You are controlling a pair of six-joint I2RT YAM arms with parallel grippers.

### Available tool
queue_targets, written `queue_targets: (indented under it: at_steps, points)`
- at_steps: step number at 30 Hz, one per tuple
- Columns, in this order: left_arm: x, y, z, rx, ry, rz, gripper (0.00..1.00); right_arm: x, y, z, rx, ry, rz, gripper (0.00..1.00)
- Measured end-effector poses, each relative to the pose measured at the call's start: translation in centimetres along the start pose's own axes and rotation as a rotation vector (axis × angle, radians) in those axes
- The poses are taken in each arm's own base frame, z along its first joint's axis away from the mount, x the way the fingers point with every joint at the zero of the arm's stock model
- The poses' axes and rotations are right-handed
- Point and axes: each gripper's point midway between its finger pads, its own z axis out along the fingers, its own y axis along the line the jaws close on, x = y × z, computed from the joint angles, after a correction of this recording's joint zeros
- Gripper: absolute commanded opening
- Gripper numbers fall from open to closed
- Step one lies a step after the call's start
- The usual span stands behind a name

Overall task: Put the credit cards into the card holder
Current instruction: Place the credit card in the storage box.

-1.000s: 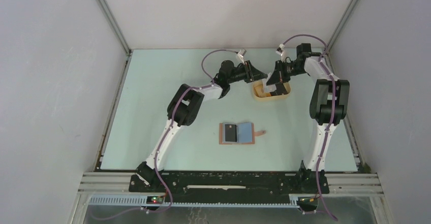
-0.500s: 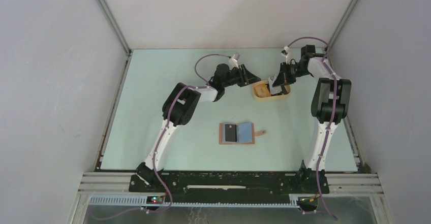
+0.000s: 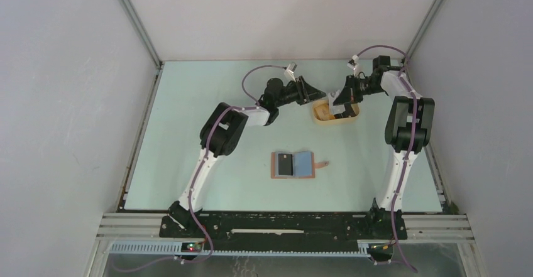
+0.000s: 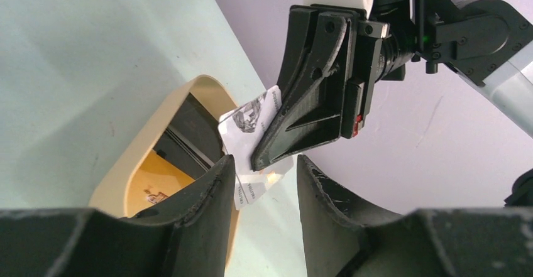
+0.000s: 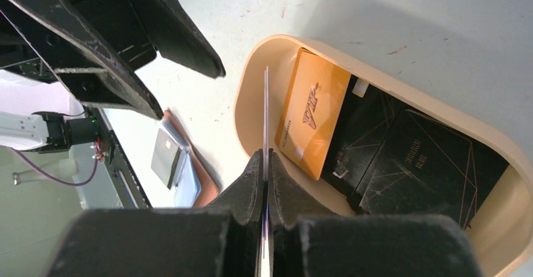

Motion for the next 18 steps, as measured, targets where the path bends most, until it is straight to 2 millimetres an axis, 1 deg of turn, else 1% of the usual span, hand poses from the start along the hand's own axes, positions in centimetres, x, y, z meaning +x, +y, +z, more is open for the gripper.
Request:
queue_targets:
  at_steps: [5,10,14,18]
  points:
    - [0.7,-0.9,0.4,0.02,0.02,-0.015,0.45,-0.2,0.5,-0.1,-0.032,-0.011,0.015,0.04]
    - [0.8,-1.5,0.8,0.036,0.024,-0.03,0.45,-0.3,0.9,-0.1,-0.053,-0.018,0.024,0.04]
    - [1.1,-1.4,0.9,0.031,0.031,-0.037,0.45,-0.4,1.1,-0.3,-0.066,-0.025,0.036,0.04]
    - [1.4,-0.9,1.0,0.011,0.042,-0.052,0.45,-0.5,1.2,-0.5,-0.079,-0.032,0.045,0.04]
